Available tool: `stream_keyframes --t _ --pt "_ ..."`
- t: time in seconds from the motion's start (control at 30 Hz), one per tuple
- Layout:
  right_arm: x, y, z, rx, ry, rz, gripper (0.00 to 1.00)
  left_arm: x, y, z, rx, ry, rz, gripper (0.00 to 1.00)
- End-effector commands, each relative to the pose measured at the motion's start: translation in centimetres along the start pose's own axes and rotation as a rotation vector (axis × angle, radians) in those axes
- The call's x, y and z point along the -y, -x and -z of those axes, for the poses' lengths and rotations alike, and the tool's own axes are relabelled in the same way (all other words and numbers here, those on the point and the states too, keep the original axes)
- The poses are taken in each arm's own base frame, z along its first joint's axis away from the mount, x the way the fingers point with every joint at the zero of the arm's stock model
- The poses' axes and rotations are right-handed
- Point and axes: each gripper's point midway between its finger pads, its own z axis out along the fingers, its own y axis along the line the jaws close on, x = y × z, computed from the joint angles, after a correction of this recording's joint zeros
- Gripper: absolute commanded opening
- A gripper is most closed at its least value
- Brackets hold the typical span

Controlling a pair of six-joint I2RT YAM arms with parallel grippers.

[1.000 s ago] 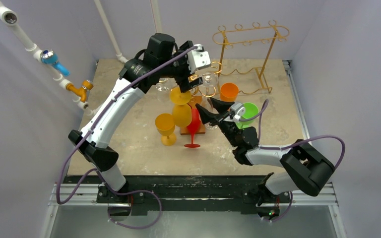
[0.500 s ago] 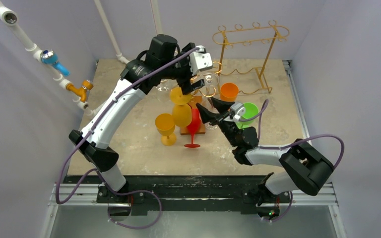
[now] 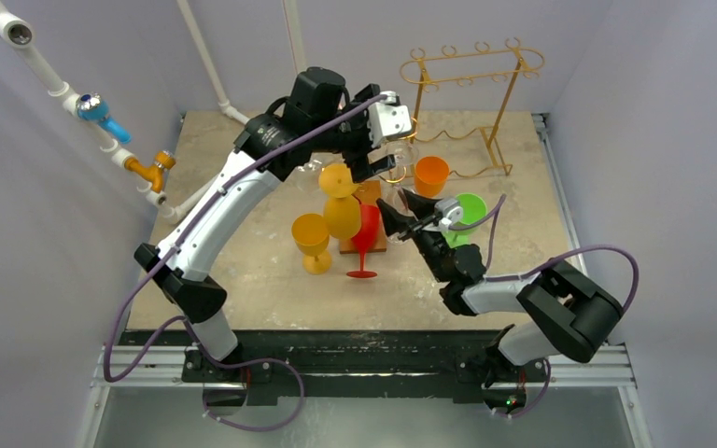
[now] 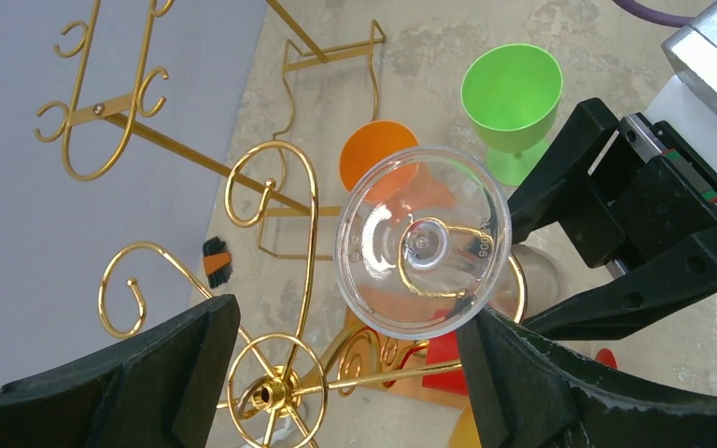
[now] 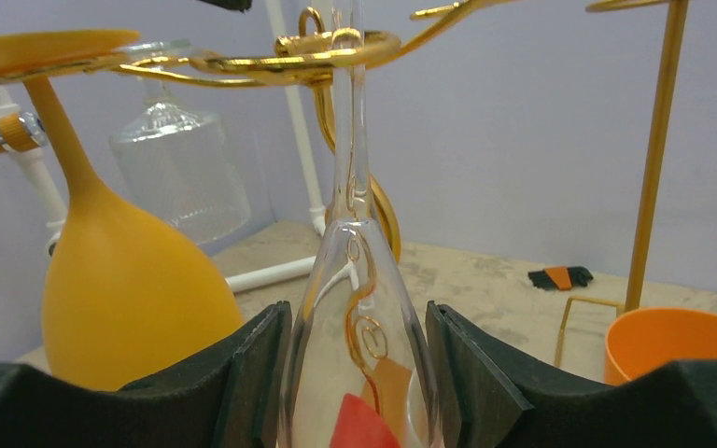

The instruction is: Place the wine glass upside down on the wine glass rack

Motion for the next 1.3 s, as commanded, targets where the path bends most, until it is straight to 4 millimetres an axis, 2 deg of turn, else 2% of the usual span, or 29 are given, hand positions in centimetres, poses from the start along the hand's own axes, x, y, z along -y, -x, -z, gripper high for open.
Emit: stream_keyframes --t 0.0,0.07,0.13,0.2,0.3,0.4,0.43,0.47,0.57,0.6,0.73,0.83,1.07,1.27 --pt "-0.1 6.5 0.3 0.272 0.002 -0.057 0.02 -1.4 0.7 1.1 -0.015 0.089 0.017 0.92" --pt "0.0 6.1 0.4 0.263 -0.004 -0.065 0.07 -1.5 0.5 1.1 -0.021 0.094 0.018 0.91" --pt "0.0 6.0 0.5 0.258 -0.001 -0.068 0.2 -1.4 0.5 1.1 -0.021 0.094 0.019 0.91" --pt "-0.3 5.8 0.6 0.251 0.013 -0.075 0.26 -1.4 0.5 1.2 -0.023 0.097 0.019 0.91" --pt "-0.3 5.7 0.9 0.247 0.014 -0.086 0.42 -1.6 0.0 1.0 -0.041 0.108 0.014 0.91" --pt "-0.2 5.9 1.4 0.249 0.014 -0.087 0.5 -1.5 -0.4 0.8 -0.054 0.107 0.012 0.91" --pt "-0.2 6.0 1.5 0.25 0.017 -0.089 0.56 -1.4 -0.5 0.8 -0.058 0.105 0.012 0.91" --pt "-0.2 6.1 1.7 0.251 0.016 -0.092 0.69 -1.4 -0.6 0.7 -0.057 0.105 0.013 0.91" --pt "-0.2 6.2 2.0 0.243 0.021 -0.093 0.95 -1.2 -0.7 0.6 -0.06 0.101 0.015 0.91" --pt "-0.2 6.3 2.1 0.238 0.022 -0.095 0.98 -1.3 -0.7 0.6 -0.06 0.102 0.017 0.91" --pt "-0.2 6.8 2.7 0.212 0.017 -0.098 0.99 -1.2 -0.9 0.8 -0.071 0.105 0.017 0.9" --pt "-0.2 7.9 2.9 0.175 0.008 -0.096 0.99 -1.1 -1.0 1.1 -0.078 0.104 0.015 0.91" --pt "-0.3 13.6 3.1 0.119 -0.017 -0.096 0.99 -0.5 -1.3 1.5 -0.088 0.091 0.016 0.9" --pt "0.1 17.8 1.0 0.095 -0.083 -0.089 0.96 -0.2 -0.6 2.0 -0.063 0.076 0.015 0.9"
